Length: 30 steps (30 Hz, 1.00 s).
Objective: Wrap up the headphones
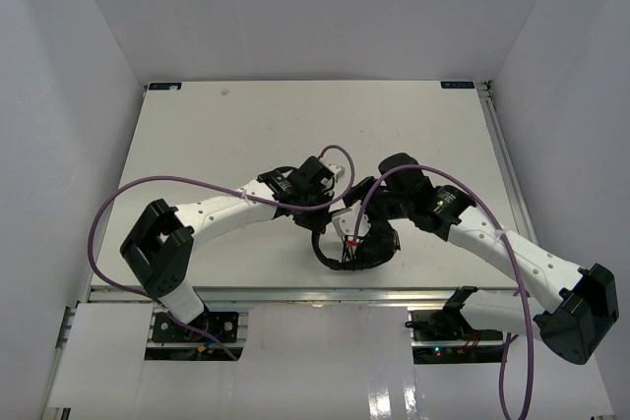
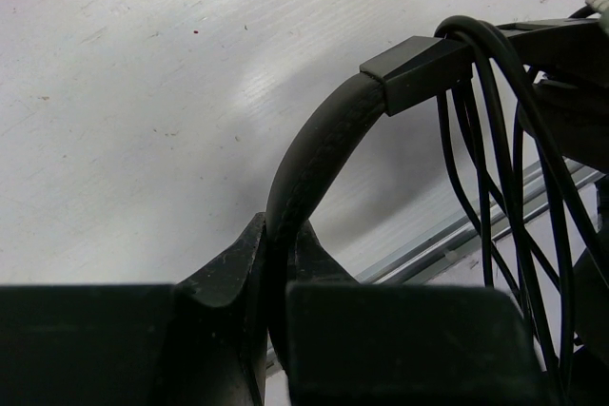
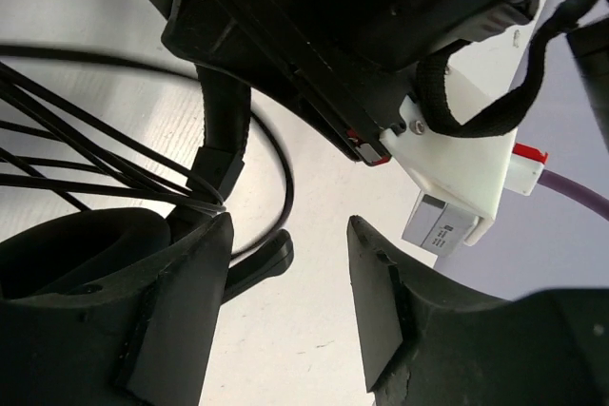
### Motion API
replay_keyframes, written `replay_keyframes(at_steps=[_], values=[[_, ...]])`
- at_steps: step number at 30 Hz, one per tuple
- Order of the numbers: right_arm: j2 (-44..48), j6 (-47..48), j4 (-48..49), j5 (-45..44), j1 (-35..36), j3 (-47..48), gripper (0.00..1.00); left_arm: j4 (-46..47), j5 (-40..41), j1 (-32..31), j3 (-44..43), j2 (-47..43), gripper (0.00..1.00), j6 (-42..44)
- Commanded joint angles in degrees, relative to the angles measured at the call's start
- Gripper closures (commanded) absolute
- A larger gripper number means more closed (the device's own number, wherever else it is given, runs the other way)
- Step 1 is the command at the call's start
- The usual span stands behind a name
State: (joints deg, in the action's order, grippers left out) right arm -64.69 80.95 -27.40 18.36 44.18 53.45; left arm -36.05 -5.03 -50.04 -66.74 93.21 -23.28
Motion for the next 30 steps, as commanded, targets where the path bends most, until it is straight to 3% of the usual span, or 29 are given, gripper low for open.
replay_keyframes(at_steps=[1, 12, 18, 24, 30], values=[[0.8, 2.3, -3.3, 2.1, -0.3, 1.4, 0.42, 0.8, -3.6, 0.2, -1.4, -4.2, 1.0, 0.3], [0.9, -0.1, -4.6, 4.8, -0.4, 4.2, 0.44, 0.2, -2.9, 0.8, -1.1, -4.2, 1.0, 0.7], [1.2, -6.4, -4.2, 6.4, -0.4, 8.6, 0.45, -1.2, -0.9, 2.8, -0.8, -3.9, 1.0, 0.5], [3.1, -12.6, -1.6, 4.6, -2.3, 10.5, 0.45, -1.7, 1.2, 8.4, -0.6, -2.7, 1.0, 0.7], [3.9, -24.9, 1.1, 1.9, -8.2, 11.1, 0.44, -1.5, 7.3, 15.3, -4.2, 1.4, 1.0, 1.3]])
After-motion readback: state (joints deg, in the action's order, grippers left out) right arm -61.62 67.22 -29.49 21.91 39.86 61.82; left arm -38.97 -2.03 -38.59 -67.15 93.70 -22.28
